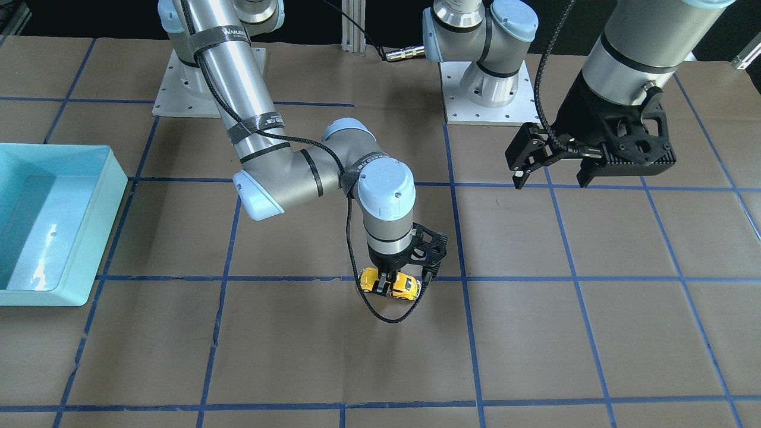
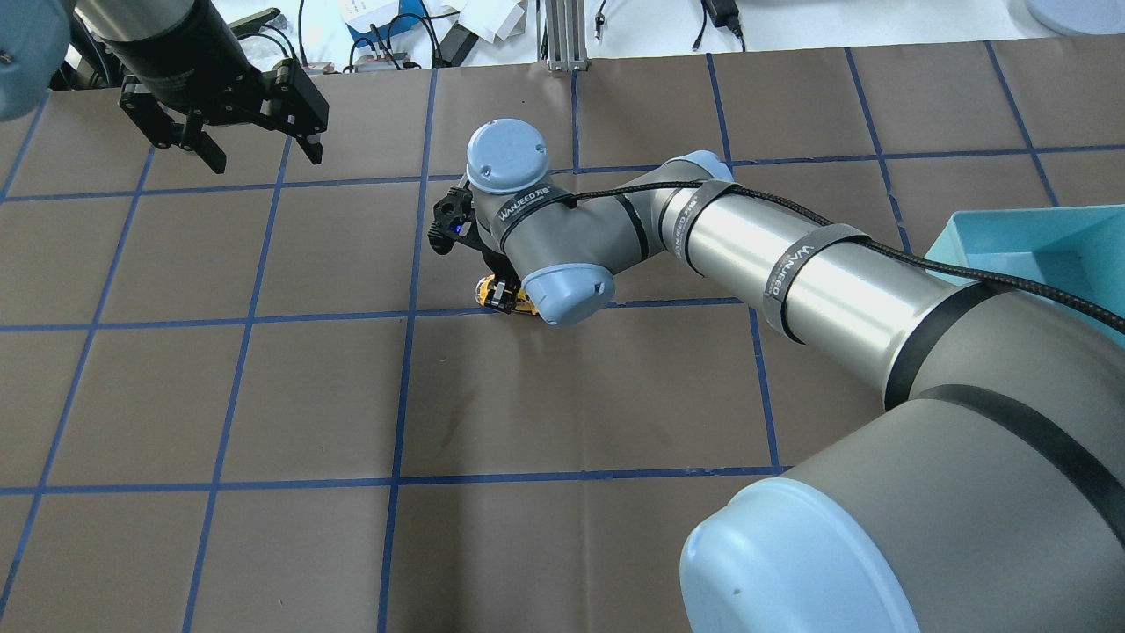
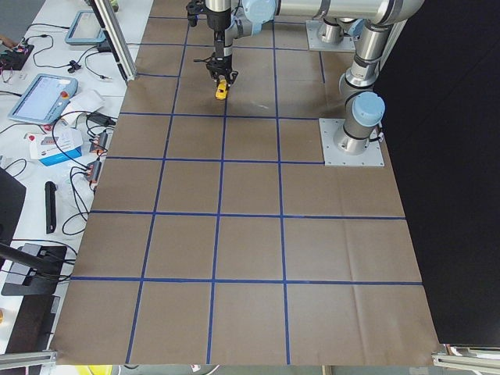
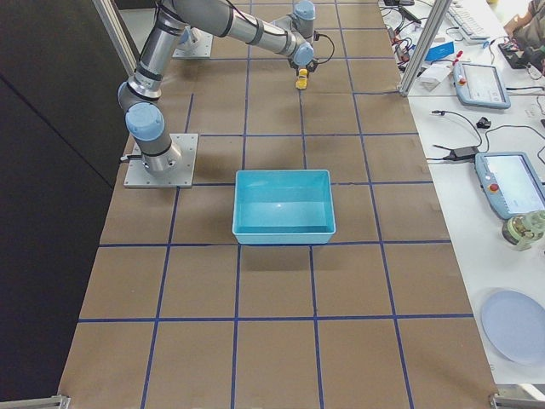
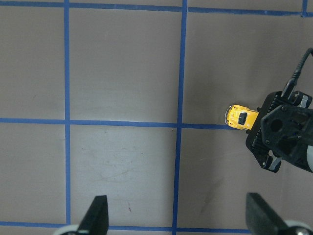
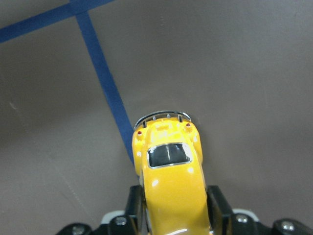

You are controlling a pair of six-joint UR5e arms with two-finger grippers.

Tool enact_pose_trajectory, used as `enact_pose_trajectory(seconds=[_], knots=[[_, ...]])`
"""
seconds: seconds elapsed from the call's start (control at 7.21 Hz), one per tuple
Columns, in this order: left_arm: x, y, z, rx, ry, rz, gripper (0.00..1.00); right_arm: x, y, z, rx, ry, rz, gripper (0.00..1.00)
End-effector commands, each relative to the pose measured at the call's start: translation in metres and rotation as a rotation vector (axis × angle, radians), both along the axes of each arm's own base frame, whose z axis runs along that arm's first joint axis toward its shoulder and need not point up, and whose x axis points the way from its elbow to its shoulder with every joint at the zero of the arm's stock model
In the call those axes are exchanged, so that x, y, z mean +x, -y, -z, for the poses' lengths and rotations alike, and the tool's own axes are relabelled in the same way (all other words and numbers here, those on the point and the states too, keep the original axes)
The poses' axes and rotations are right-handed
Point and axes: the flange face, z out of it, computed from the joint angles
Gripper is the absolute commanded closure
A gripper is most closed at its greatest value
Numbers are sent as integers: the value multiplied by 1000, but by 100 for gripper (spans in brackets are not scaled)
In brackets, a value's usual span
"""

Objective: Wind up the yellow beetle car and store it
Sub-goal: 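Lower the right gripper and grasp the yellow car, then lift the car with the right gripper and carry it into the blue box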

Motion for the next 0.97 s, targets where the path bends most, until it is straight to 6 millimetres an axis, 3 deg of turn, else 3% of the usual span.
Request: enact_pose_trajectory(seconds=[0.0, 0.14, 0.42, 0.69, 0.83], knots=[[0, 0, 0, 0, 0, 0, 0, 0, 5, -12, -22, -5, -9, 70], [0, 0, 0, 0, 0, 1, 0, -1, 9, -33, -49, -10, -2, 70], [0, 0, 0, 0, 0, 1, 0, -24, 17, -86, -134, -76, 40, 72], [0, 0, 0, 0, 0, 0, 0, -74, 24, -144, -172, -105, 122, 72], [0, 0, 0, 0, 0, 0, 0, -112, 32, -167, -168, -110, 178, 72]])
